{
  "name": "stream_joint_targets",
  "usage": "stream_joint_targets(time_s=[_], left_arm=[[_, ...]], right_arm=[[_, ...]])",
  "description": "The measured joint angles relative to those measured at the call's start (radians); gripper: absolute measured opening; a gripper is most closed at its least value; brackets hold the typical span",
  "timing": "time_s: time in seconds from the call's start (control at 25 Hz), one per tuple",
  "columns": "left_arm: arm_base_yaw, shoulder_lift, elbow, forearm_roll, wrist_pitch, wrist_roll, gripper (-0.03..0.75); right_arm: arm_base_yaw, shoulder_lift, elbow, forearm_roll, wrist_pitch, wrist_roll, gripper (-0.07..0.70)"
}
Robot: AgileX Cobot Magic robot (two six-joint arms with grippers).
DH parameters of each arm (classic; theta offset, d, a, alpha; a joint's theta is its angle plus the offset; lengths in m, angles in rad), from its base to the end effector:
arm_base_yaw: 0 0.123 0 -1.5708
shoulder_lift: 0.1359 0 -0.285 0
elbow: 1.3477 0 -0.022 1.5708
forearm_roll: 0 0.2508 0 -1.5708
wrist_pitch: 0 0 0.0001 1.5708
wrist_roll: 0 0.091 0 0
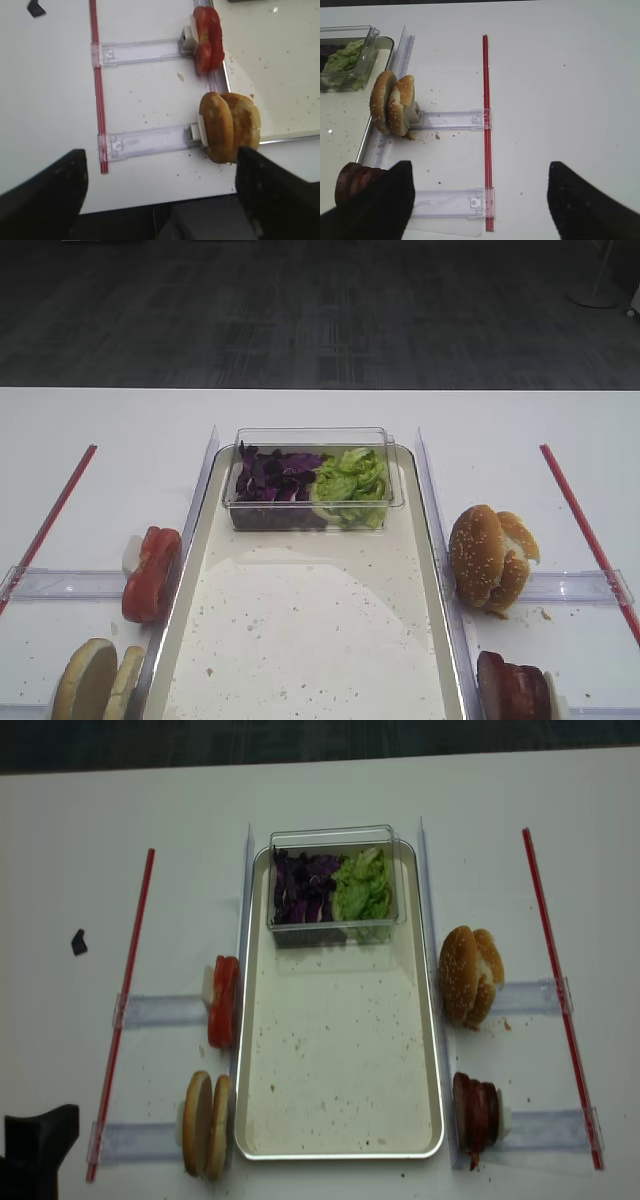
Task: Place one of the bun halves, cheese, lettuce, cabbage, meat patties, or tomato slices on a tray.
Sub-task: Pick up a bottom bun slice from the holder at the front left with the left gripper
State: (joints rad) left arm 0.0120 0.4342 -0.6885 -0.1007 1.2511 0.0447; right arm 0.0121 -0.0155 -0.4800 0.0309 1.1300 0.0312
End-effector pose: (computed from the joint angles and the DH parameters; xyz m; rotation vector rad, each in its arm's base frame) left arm 0.0448 -0.0082 0.3101 0.0419 2.4758 -0.1078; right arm -0.0080 0.0024 0.2662 0.0176 2.1182 0.0632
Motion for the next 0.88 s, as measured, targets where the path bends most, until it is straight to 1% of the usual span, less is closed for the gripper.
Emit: stream_joint_targets(time_s=[0.16,0.28,0.32,0.6,0.88], left_arm=[[0.000,0.195,-0.084,-0.014,0.008,0.000,0.554],[0.000,0.320,-0.117,-0.013,0.005,0.000,0.554],[0.000,0.396,-0.123,-0.013,0.003,-0.002,0.554],[0.000,0.598,-0.123,-0.016,-0.011,-0.013,0.551],[0.000,0.739,-0.123,-0.009,-0.020,-0.005,0.510]], right_arm=[[0.000,0.000,0.000,0.000,0.000,0.000,0.571],[0.000,0.000,0.000,0.000,0.000,0.000,0.571],[0.000,0.000,0.000,0.000,0.000,0.000,0.571],[0.000,0.000,0.000,0.000,0.000,0.000,0.571],[0.000,0.000,0.000,0.000,0.000,0.000,0.571]])
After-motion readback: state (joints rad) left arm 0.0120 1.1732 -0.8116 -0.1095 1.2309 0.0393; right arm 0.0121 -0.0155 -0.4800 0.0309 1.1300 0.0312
